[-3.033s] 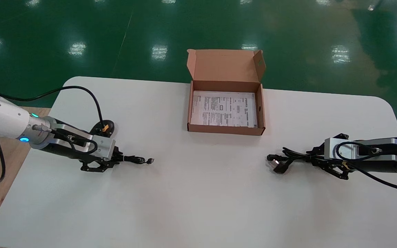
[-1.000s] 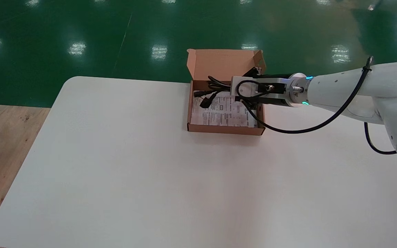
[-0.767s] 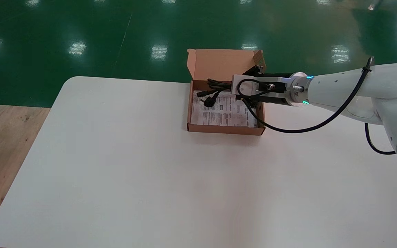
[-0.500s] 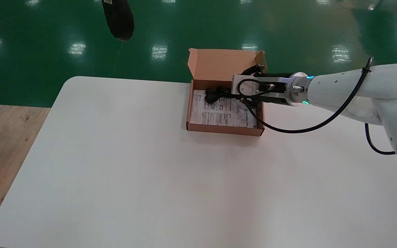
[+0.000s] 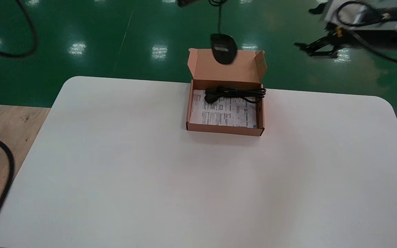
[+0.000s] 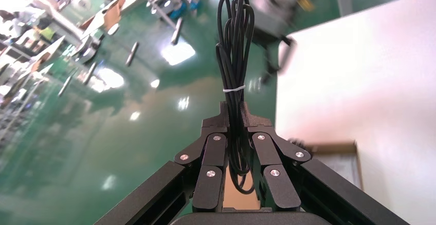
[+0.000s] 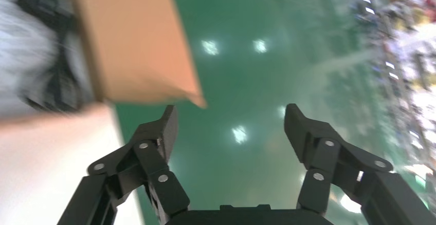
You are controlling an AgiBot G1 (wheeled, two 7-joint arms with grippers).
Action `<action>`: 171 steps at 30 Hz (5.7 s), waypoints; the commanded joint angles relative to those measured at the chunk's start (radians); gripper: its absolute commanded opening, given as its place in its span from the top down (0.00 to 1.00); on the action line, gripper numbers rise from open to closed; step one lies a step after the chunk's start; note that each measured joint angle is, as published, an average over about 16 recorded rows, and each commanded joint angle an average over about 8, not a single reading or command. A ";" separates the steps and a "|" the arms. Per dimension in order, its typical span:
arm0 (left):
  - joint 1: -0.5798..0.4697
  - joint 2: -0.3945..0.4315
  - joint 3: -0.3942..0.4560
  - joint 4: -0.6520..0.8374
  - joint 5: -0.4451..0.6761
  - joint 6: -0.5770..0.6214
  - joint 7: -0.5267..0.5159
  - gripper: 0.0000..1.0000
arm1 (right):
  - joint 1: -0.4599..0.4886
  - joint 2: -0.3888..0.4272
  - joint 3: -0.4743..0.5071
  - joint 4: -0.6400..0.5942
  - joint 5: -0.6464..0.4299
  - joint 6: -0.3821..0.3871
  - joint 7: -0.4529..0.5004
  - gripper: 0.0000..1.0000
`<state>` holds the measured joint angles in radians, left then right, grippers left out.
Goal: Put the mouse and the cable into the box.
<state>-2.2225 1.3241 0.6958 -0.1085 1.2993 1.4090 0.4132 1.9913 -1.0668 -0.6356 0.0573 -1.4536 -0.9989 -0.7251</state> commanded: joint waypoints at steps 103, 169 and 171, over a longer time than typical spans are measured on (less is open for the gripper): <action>0.589 -0.069 0.485 -0.477 -0.371 -0.610 -0.490 0.00 | -0.022 0.646 -0.156 0.863 -0.183 -0.413 0.689 0.00; 1.160 -0.726 -0.436 -1.190 -0.572 0.101 -0.601 0.00 | -0.938 0.451 0.367 1.234 0.746 -0.498 0.917 0.00; 1.158 -0.724 -0.433 -1.188 -0.572 0.099 -0.601 0.00 | -0.935 0.452 0.366 1.233 0.742 -0.498 0.916 0.00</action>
<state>-1.0640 0.5996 0.2619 -1.2968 0.7278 1.5086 -0.1876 1.0555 -0.6151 -0.2694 1.2907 -0.7102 -1.4969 0.1911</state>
